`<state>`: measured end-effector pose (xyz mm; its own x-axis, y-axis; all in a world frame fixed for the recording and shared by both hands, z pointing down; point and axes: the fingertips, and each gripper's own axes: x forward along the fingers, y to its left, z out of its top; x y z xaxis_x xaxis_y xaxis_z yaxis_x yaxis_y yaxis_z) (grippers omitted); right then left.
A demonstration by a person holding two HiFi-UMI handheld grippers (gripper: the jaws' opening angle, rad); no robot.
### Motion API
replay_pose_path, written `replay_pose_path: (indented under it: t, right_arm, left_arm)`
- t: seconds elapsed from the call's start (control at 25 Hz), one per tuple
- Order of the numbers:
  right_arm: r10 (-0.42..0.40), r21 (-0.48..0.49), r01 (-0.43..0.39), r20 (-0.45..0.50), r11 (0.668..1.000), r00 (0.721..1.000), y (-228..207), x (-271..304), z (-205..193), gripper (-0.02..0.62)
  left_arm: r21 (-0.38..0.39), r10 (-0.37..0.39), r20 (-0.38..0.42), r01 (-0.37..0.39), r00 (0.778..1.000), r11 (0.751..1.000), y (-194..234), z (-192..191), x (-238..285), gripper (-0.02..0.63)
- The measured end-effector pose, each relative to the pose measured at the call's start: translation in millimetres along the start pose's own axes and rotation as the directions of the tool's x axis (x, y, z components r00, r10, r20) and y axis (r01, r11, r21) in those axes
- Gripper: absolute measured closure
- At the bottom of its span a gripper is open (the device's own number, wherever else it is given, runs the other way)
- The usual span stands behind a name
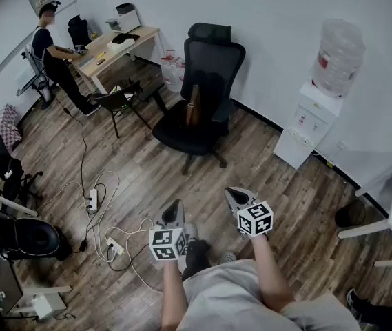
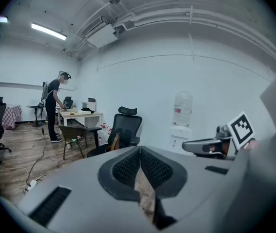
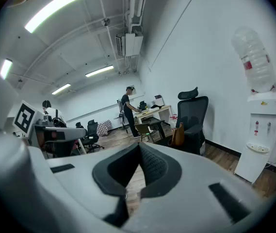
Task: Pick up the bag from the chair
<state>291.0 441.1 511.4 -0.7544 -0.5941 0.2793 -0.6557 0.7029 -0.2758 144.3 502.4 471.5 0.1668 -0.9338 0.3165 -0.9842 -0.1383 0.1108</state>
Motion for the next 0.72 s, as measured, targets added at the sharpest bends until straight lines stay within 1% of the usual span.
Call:
replay_pose_path:
  t: [0.32, 0.4, 0.52, 0.64, 0.72]
  right_arm:
    - [-0.002, 0.004, 0.002, 0.004, 1.000, 1.000, 12, 1, -3, 0.591]
    - [-0.020, 0.012, 0.021, -0.001, 1.000, 1.000, 11, 3, -7, 0.591]
    - [-0.071, 0.069, 0.069, 0.024, 0.995, 0.997, 3, 5, -9, 0.594]
    - [-0.052, 0.145, 0.043, 0.061, 0.989, 0.997, 1, 11, -3, 0.594]
    - [-0.051, 0.165, 0.038, 0.075, 0.986, 0.996, -3, 17, 4, 0.594]
  left_arm:
    - [-0.020, 0.007, 0.004, -0.007, 1.000, 1.000, 13, -5, -11, 0.600]
    - [-0.025, 0.005, -0.002, -0.005, 1.000, 1.000, 16, -9, -12, 0.600]
    - [-0.030, 0.000, -0.010, -0.001, 1.000, 1.000, 23, -12, -7, 0.600]
    - [-0.034, -0.007, -0.011, 0.006, 1.000, 0.999, 34, -8, 2, 0.600]
    - [-0.034, -0.015, -0.010, 0.014, 1.000, 0.999, 41, -1, 10, 0.600]
